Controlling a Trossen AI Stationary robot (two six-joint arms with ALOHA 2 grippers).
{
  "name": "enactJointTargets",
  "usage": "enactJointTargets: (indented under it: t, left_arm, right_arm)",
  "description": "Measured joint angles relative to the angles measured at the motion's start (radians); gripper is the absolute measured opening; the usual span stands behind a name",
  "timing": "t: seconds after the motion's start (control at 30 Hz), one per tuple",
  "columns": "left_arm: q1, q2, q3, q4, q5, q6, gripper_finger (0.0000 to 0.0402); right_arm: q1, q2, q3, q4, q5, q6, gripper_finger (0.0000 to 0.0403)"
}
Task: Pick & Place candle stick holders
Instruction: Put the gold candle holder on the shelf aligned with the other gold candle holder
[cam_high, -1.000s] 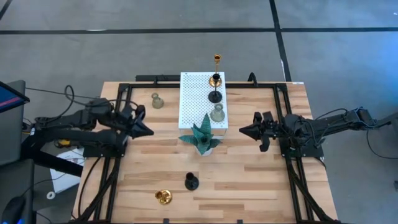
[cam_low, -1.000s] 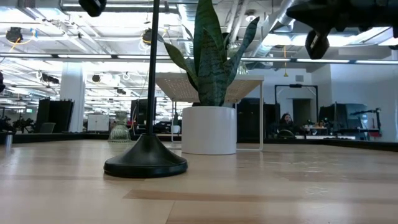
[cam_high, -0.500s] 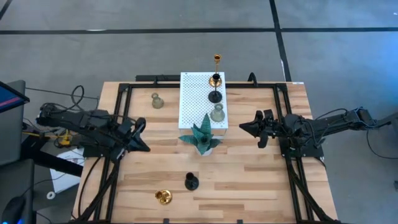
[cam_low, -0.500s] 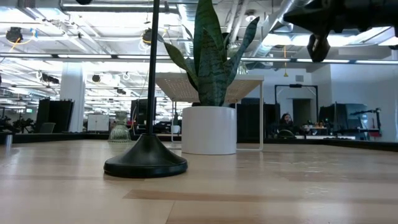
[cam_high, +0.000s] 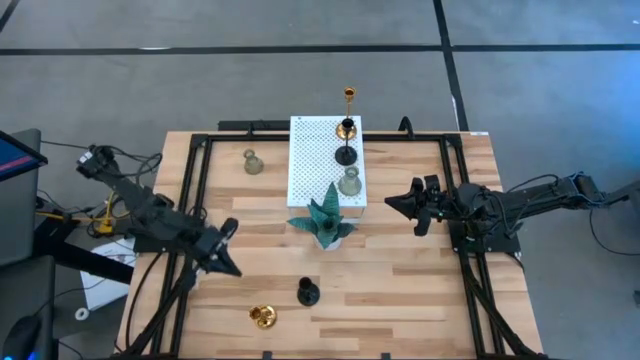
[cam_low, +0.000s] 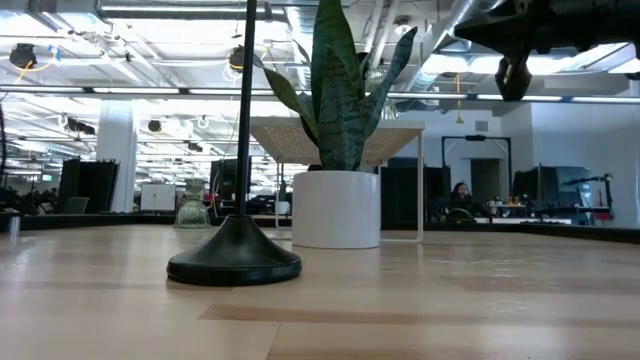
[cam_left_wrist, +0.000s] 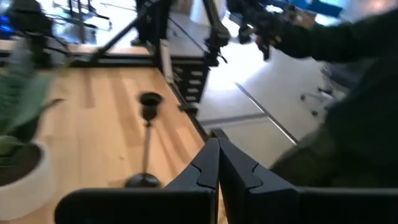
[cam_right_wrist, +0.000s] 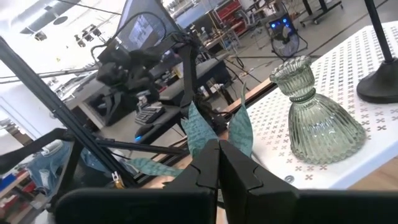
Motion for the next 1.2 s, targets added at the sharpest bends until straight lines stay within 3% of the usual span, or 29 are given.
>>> enactJointTargets:
  t: [0.27,0.47,0.7,1.2]
  left_arm:
    - [-0.129,0.087,0.000,-0.040,-0.042,0.080,0.0002]
    - [-0.139,0.180,-0.004,-0.109,-0.041,0.100,0.0002]
    - [-0.139,0.221,-0.126,-0.098,-0.061,0.037,0.0002]
    - [-0.135,0.214,-0.429,0.431,-0.070,0.030,0.0004]
  right_arm:
    - [0.000,0.000,0.000,0.000,0.016,0.002,0.0000]
    - [0.000,0.000,0.000,0.000,0.018,0.002,0.0000]
    - [0.000,0.000,0.000,0.000,0.045,0.026,0.0000]
    - [-0.001,0.000,0.001,-0.001,0.070,0.028,0.0000]
